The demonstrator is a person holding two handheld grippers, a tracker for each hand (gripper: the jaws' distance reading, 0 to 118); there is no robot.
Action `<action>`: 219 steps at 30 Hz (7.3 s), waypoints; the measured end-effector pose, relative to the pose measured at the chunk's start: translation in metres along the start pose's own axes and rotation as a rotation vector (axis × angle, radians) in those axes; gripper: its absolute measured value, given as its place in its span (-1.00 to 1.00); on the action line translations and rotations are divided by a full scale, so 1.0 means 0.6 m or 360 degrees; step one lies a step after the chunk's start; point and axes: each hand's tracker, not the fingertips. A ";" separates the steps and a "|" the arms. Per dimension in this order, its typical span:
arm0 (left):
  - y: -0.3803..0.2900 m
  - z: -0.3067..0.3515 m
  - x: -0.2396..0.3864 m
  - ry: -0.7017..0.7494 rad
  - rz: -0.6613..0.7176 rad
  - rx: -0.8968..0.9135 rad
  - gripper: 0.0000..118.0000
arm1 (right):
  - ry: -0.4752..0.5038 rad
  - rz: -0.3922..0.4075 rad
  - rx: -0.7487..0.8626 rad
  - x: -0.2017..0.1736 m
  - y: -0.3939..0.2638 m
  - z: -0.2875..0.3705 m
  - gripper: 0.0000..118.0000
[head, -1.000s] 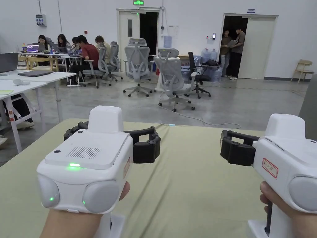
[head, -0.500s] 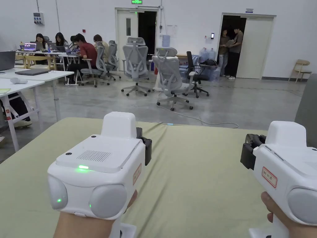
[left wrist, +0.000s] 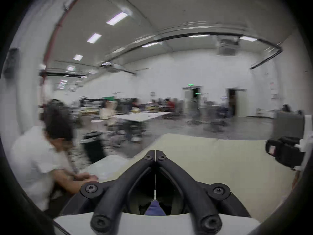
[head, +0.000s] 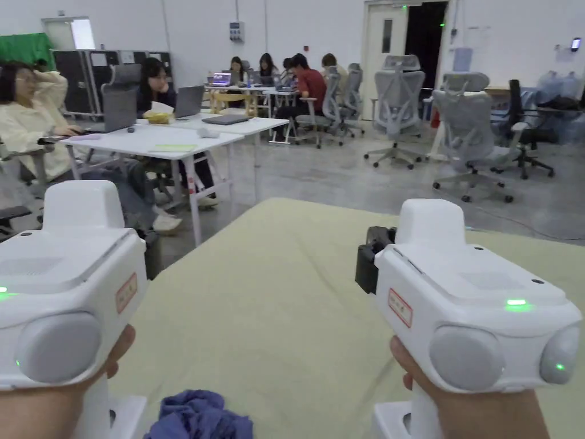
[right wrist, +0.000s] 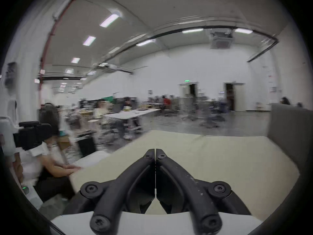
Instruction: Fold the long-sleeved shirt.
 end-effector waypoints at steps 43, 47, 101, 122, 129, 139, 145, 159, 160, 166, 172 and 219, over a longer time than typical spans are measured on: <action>0.002 -0.223 0.073 -0.0760 0.0214 -0.0512 -0.59 | 0.0024 -0.0260 -0.0200 0.163 -0.083 0.146 -0.96; 0.085 -0.209 0.210 -0.1036 0.0187 -0.0379 -0.59 | -0.0158 -0.0228 -0.0027 0.234 -0.032 0.241 -0.96; -0.576 -0.427 0.573 -0.0819 -0.0527 -0.1352 0.43 | -0.0707 -0.0660 -0.0774 0.446 -0.384 0.321 -0.96; -0.482 -0.347 0.496 -0.0946 -0.0082 -0.1195 -0.99 | -0.0773 -0.0354 -0.1311 0.538 -0.479 0.084 -0.83; -0.381 -0.260 0.429 -0.0988 0.0266 -0.1099 -0.99 | -0.0731 -0.0265 -0.0648 0.458 -0.363 0.217 -0.84; -0.083 -0.181 0.302 -0.1003 0.0802 -0.0473 -0.99 | -0.0634 -0.0127 0.0061 0.427 -0.078 0.298 -0.85; 0.092 -0.284 0.231 -0.0877 0.0991 -0.0255 -0.99 | -0.0802 -0.0099 0.0059 0.492 0.109 0.212 -0.85; 0.287 -0.599 0.203 -0.0772 0.0717 -0.0302 -1.00 | -0.1069 -0.0104 -0.0278 0.676 0.361 -0.117 -0.85; 0.285 -0.625 0.207 -0.0762 0.0708 -0.0306 -1.00 | -0.1088 -0.0139 -0.0306 0.692 0.365 -0.139 -0.85; 0.256 -0.754 0.224 -0.0715 0.0672 -0.0374 -1.00 | -0.1108 -0.0228 -0.0309 0.763 0.352 -0.236 -0.85; 0.139 -0.859 0.261 -0.0666 0.0539 -0.0518 -1.00 | -0.1131 -0.0260 -0.0482 0.827 0.217 -0.331 -0.85; -0.376 -0.201 0.119 -0.0745 0.0273 -0.1186 0.91 | -0.1026 -0.0808 -0.1037 0.449 -0.406 0.286 0.88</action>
